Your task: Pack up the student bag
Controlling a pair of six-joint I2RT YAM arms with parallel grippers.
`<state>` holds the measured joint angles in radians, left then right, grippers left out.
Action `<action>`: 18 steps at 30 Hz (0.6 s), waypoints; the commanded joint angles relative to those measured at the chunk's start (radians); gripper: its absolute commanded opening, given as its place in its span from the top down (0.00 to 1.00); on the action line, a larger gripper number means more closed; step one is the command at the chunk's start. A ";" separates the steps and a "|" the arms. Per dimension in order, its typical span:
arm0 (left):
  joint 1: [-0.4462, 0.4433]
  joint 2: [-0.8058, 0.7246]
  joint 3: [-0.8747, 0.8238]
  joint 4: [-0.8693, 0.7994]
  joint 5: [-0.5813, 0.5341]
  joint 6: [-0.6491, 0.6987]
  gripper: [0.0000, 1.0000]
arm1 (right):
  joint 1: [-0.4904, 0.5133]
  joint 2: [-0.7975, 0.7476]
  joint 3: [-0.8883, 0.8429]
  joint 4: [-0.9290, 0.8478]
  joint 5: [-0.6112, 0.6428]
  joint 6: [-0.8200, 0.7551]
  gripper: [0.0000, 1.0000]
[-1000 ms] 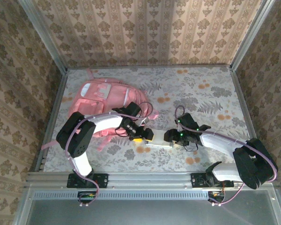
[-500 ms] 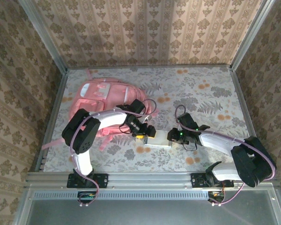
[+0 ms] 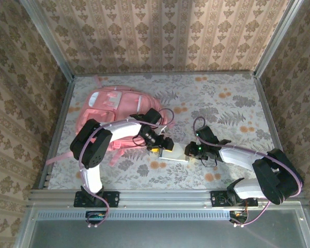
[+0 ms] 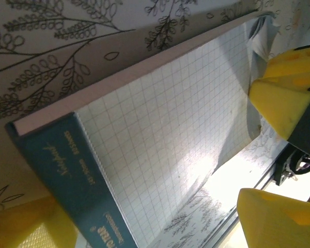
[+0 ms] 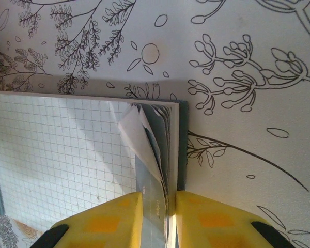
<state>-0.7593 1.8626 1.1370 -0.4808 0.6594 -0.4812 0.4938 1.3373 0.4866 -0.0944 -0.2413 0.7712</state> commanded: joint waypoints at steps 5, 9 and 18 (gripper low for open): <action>-0.015 -0.053 0.016 0.144 0.183 -0.077 0.27 | 0.002 0.023 -0.034 0.008 -0.015 0.027 0.75; -0.013 -0.053 0.013 0.145 0.180 -0.081 0.43 | 0.002 0.015 -0.039 0.009 -0.018 0.028 0.75; 0.003 -0.110 0.037 0.104 0.163 -0.050 0.96 | 0.000 -0.135 -0.018 -0.113 0.046 0.000 0.48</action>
<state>-0.7593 1.8347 1.1397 -0.3668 0.7963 -0.5598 0.4915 1.2732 0.4690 -0.1089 -0.2344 0.7887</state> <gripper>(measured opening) 0.187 0.482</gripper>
